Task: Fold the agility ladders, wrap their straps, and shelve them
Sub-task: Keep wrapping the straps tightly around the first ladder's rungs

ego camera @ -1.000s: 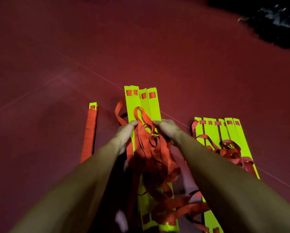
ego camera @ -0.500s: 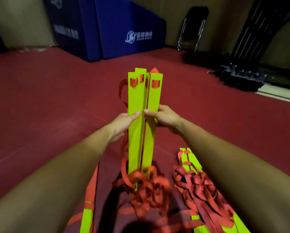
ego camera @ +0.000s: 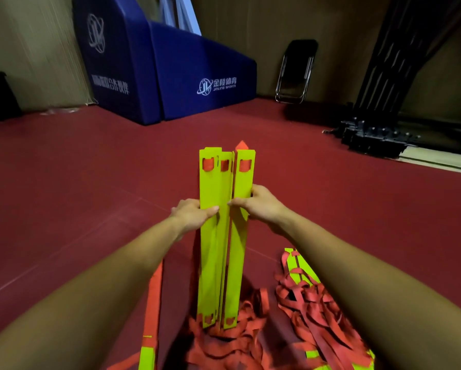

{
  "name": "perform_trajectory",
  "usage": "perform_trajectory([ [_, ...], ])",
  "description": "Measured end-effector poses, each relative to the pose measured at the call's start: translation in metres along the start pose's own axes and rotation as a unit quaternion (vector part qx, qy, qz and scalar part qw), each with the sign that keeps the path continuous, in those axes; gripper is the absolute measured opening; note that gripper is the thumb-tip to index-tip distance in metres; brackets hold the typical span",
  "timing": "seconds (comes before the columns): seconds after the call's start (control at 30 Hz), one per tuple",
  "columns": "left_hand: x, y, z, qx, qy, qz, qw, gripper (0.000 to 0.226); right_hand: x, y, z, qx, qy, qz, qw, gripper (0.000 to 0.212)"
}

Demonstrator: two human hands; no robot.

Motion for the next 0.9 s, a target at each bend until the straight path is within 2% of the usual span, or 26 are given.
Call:
perform_trajectory([
  [0.13,-0.005,0.003,-0.003,-0.001,0.020,-0.019,1.000,0.045,0.014,0.000,0.004,-0.010,0.022,0.046,0.999,0.014],
  [0.2,-0.013,0.004,-0.002,0.000,0.024,-0.053,0.998,0.033,0.016,0.002,0.006,-0.010,0.012,0.052,0.999,0.003],
  [0.27,-0.029,0.006,-0.005,0.012,0.031,-0.104,0.994,0.025,0.013,0.004,0.004,-0.006,0.012,0.050,0.999,0.012],
  [0.33,-0.043,0.006,-0.011,0.022,0.071,-0.142,0.987,0.026,0.013,0.006,0.004,-0.008,0.021,0.064,0.998,0.019],
  [0.47,-0.044,0.014,0.006,-0.003,0.144,-0.138,0.980,0.031,0.010,0.007,0.005,-0.012,0.024,0.058,0.998,0.022],
  [0.6,-0.031,0.015,0.021,-0.047,0.162,-0.076,0.983,0.036,0.001,0.008,0.008,-0.011,-0.044,0.006,0.999,0.021],
  [0.73,-0.013,0.019,0.025,-0.069,0.145,0.023,0.987,0.069,-0.012,0.012,0.001,0.005,-0.074,-0.058,0.996,0.017],
  [0.8,-0.009,0.021,0.029,-0.085,0.138,0.032,0.986,0.058,-0.012,0.014,0.000,0.004,-0.086,-0.065,0.994,0.024],
  [0.9,-0.006,0.024,0.034,-0.096,0.109,0.019,0.989,0.024,-0.009,0.013,0.001,0.006,-0.107,-0.051,0.993,0.020],
])
Point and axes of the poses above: each hand's wrist, its own y-axis away from the middle knuckle, its own x-axis out of the back of the hand, z = x × y, the point moved 10 cm from there along -y, towards the middle knuckle, and after that the axes turned 12 degrees about -z, right-handed, at the moved point
